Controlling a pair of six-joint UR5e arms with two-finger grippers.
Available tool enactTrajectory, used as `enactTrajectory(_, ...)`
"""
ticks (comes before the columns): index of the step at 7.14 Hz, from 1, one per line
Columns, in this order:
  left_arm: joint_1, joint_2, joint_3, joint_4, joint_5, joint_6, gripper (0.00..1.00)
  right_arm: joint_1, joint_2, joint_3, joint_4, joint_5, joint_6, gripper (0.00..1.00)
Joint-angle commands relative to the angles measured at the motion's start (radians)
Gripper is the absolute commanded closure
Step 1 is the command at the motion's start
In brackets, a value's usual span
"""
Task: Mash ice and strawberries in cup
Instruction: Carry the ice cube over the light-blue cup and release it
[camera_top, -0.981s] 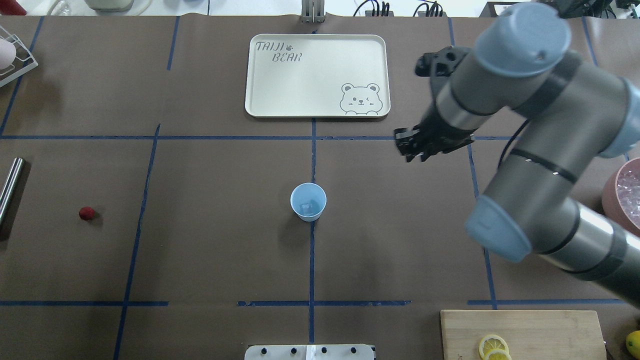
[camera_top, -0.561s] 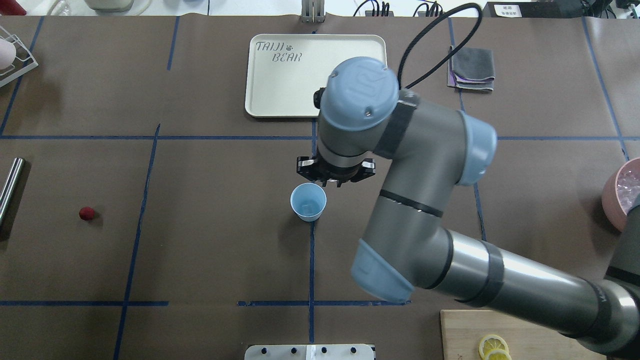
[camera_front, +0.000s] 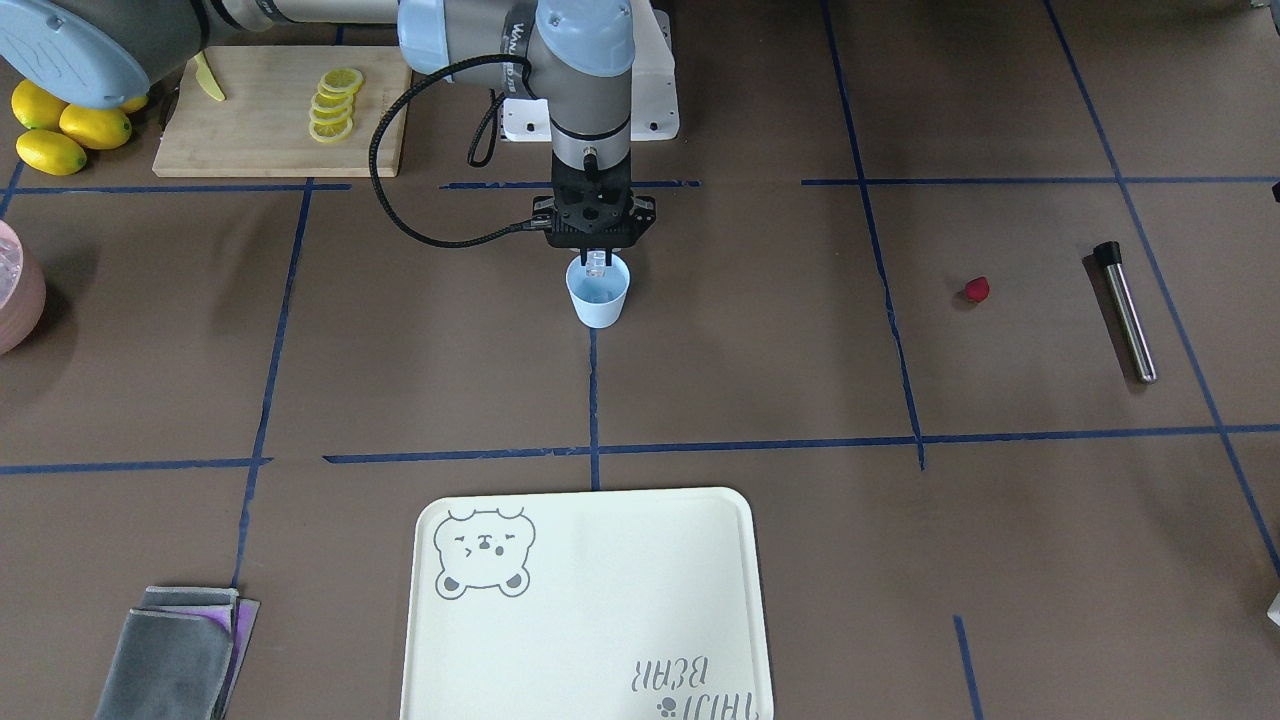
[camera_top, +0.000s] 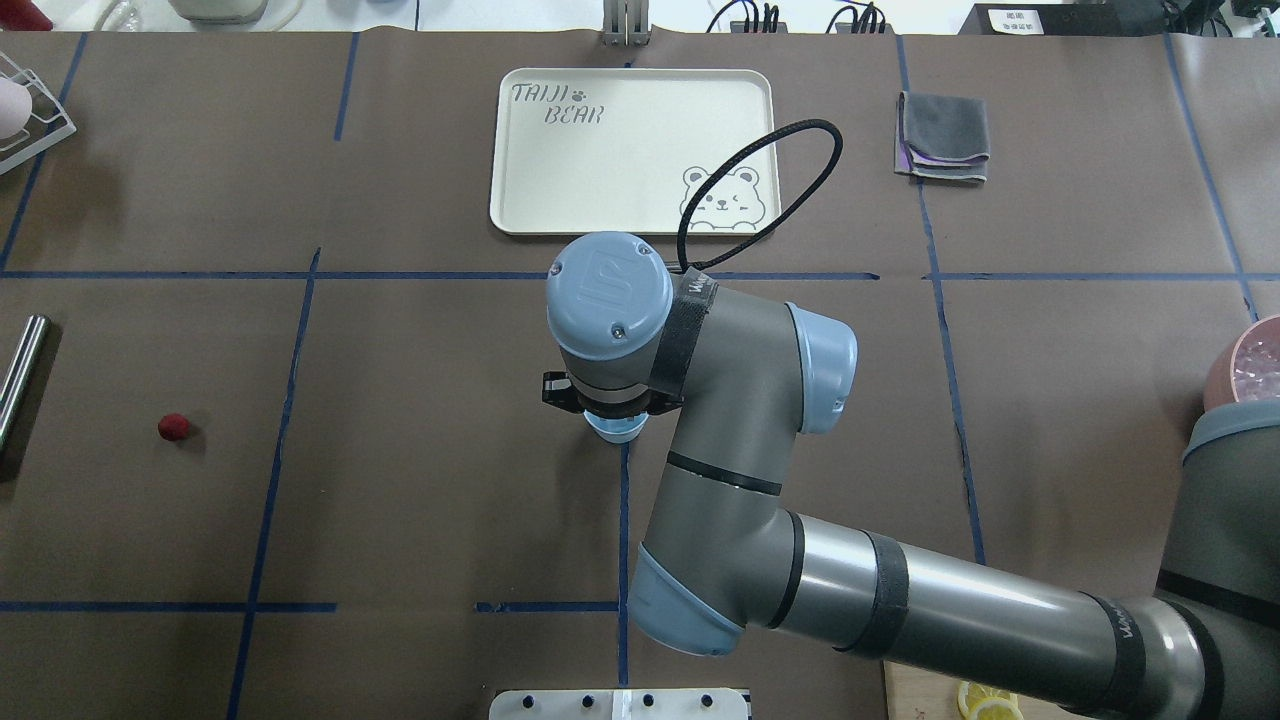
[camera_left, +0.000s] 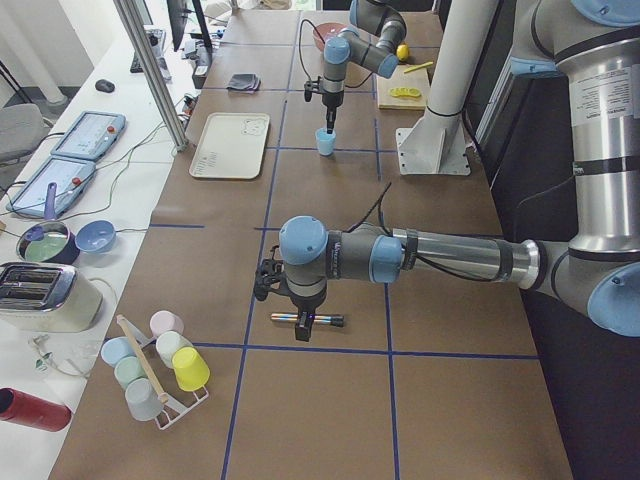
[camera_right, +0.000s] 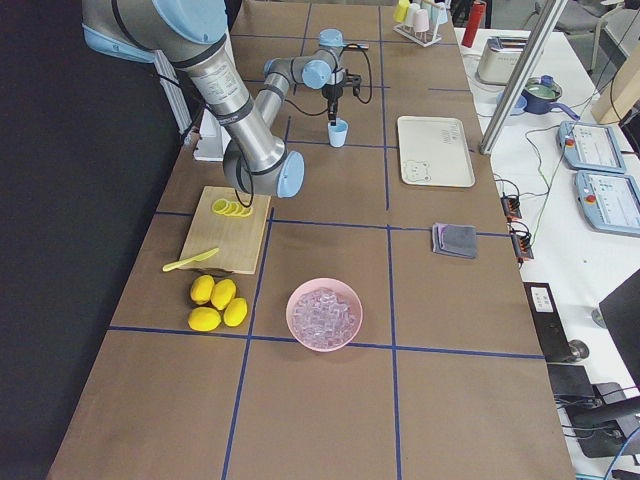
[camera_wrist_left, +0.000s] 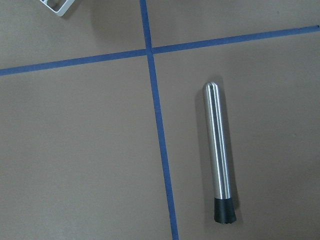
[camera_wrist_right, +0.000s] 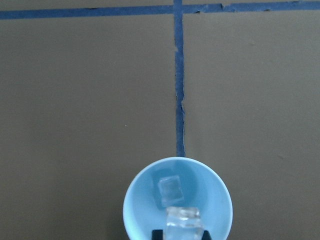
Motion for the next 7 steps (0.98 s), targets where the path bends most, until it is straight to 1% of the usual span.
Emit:
enactTrajectory(1, 0.000, 0.000, -0.001, 0.000, 0.000, 0.000, 0.00, -0.002, 0.001, -0.004, 0.005, -0.001, 0.003, 0.01)
enactTrajectory(4, 0.001, 0.000, -0.001, 0.000, 0.000, 0.002, 0.00, 0.009, 0.001, 0.008, 0.005, 0.002, -0.004, 0.01)
enactTrajectory(5, 0.001, 0.000, 0.000, 0.000, 0.000, 0.002, 0.00, 0.036, -0.004, 0.017, 0.000, 0.015, -0.015, 0.01)
enactTrajectory(6, 0.006, 0.000, 0.002, 0.000, 0.000, 0.002, 0.00, 0.085, -0.059, 0.068, -0.003, 0.068, -0.071, 0.01)
enactTrajectory(7, 0.009, 0.000, 0.002, 0.000, 0.000, 0.002, 0.00, 0.140, -0.176, 0.191, -0.003, 0.112, -0.134, 0.01)
